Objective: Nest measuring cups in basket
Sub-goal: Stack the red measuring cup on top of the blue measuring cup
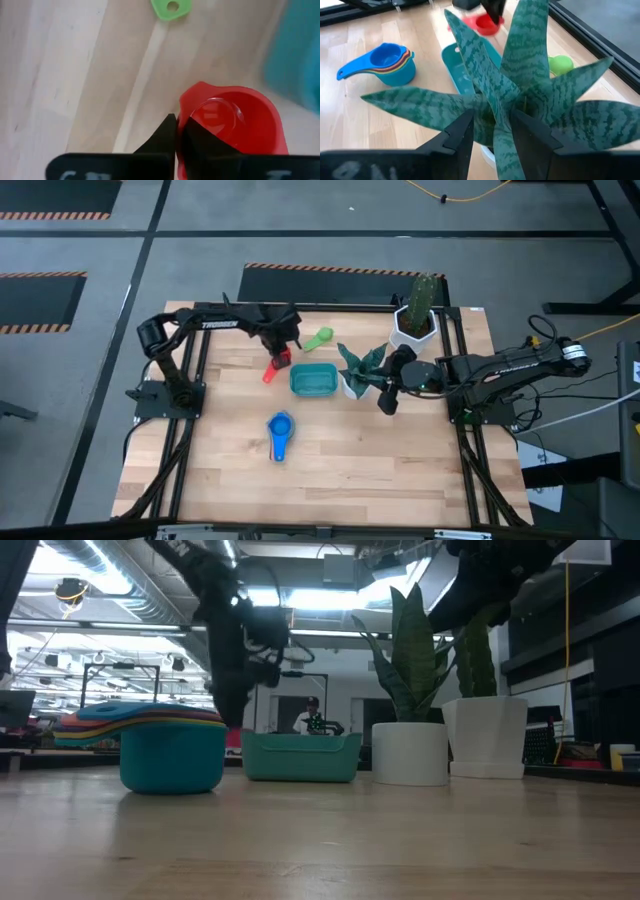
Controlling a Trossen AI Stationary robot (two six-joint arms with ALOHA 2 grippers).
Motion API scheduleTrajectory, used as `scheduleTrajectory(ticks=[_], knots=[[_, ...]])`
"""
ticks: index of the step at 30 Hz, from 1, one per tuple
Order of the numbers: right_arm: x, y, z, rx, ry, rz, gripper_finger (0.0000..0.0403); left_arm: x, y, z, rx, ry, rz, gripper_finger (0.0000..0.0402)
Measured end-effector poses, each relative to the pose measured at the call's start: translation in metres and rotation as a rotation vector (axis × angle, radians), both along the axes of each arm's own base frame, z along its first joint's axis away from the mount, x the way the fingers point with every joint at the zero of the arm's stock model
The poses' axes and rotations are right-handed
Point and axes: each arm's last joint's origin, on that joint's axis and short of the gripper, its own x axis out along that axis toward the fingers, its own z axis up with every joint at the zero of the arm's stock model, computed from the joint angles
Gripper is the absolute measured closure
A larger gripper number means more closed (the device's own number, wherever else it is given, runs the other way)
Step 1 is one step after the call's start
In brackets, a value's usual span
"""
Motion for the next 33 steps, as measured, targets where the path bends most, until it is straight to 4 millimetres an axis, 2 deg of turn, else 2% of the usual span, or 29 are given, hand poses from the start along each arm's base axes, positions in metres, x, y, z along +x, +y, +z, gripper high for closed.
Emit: scheduleTrajectory(ticks=[5,9,13,18,21,28,33], knots=[[-0.006,-0.001,0.001,-0.004,0.026,0.000,0.0267,0.007,-0.012,0.050,-0.039,0.014,0.056,0.0398],[-0.015,-0.002,0.007,-0.005,0.015,0.002,0.0267,0.012,-0.034,0.089,-0.060,-0.019,0.110,0.0399],[-0.025,-0.004,0.013,-0.024,0.009,0.015,0.0267,0.012,-0.065,0.126,-0.085,-0.118,0.186,0.0399],[-0.030,-0.005,0.018,-0.046,-0.011,0.034,0.0267,0.011,-0.112,0.155,-0.161,-0.237,0.271,0.0399],[-0.031,-0.005,0.018,-0.056,-0.004,0.041,0.0267,0.009,-0.143,0.162,-0.218,-0.268,0.346,0.0399],[-0.031,-0.005,0.018,-0.054,-0.003,0.042,0.0267,0.005,-0.216,0.161,-0.288,-0.278,0.450,0.0399],[-0.031,-0.005,0.017,-0.055,0.000,0.042,0.0267,0.000,-0.256,0.156,-0.268,-0.322,0.553,0.0396]])
